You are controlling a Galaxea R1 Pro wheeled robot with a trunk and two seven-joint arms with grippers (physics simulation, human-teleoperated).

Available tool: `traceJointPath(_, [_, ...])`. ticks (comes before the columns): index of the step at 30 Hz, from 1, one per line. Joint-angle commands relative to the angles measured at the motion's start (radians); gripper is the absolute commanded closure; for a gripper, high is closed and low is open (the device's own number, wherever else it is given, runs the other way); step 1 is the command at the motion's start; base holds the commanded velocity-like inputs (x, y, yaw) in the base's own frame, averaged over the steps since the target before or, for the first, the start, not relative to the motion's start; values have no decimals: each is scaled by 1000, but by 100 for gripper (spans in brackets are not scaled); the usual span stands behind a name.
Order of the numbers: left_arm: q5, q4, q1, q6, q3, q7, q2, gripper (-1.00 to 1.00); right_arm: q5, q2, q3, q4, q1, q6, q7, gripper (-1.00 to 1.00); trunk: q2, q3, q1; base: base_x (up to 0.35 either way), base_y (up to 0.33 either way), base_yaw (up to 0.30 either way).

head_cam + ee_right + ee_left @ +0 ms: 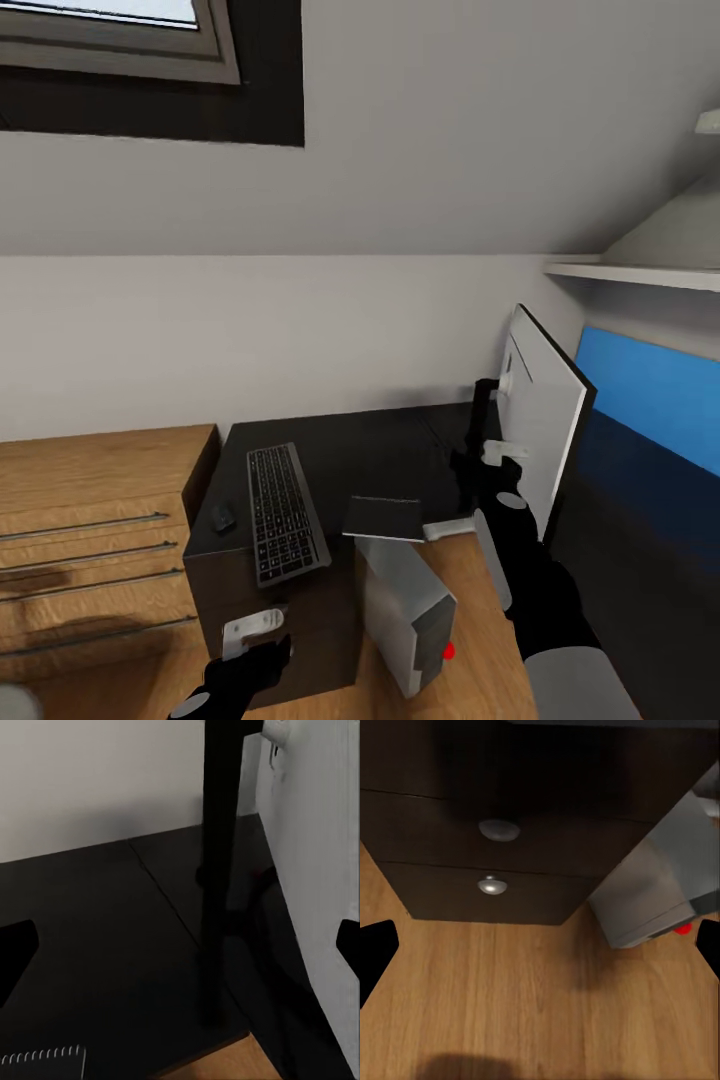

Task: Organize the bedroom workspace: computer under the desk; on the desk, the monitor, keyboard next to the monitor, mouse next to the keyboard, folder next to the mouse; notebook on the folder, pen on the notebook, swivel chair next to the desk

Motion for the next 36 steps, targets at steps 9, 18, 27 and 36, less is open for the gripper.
traceJointPath(9, [6,-4,-1,2,-1,5,5,-100,4,2,-1,-2,0,7,-1,-100,-1,8,0,0,0,-224])
traceJointPath(18, [2,-5,-1,2,-1,4,6,-100,3,2,-1,-1,8,7,-2,-100,-1,12,0,5,-13,-253])
traceJointPath(27, [2,-8,-1,2,-5,4,6,-100,4,2,-1,4,9,6,-1,-100,-1,12,0,63,-106,-35])
traceJointPath(36, [2,-8,-1,5,-10,2,3,-100,4,1,-1,5,13,6,-2,-100,-1,12,0,39,-114,-1])
